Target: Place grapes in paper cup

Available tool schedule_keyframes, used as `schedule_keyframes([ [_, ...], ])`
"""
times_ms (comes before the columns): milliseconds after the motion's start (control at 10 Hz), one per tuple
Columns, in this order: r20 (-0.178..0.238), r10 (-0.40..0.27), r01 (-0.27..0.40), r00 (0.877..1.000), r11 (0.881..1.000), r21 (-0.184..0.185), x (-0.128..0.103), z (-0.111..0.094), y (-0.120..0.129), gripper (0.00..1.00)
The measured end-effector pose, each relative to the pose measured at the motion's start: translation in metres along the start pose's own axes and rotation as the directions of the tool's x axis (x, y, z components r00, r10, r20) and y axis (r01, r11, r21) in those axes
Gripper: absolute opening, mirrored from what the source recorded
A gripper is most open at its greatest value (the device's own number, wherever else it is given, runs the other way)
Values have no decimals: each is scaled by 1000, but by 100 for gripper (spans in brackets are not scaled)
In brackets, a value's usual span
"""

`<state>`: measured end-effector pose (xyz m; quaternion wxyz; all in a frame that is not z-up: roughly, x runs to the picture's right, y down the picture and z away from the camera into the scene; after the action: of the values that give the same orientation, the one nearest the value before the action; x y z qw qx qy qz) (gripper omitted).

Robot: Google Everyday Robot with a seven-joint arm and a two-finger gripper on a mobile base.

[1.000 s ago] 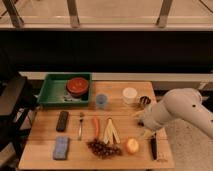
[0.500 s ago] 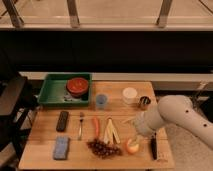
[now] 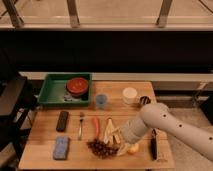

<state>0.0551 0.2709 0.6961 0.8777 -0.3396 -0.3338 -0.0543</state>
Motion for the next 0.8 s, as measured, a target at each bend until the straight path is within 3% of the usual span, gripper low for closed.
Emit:
schedule_keyframes([
  [400, 16, 0, 1, 1000, 998, -55, -3, 45, 3, 65],
  [800, 78, 5, 2, 997, 996, -88, -13, 81, 1, 65],
])
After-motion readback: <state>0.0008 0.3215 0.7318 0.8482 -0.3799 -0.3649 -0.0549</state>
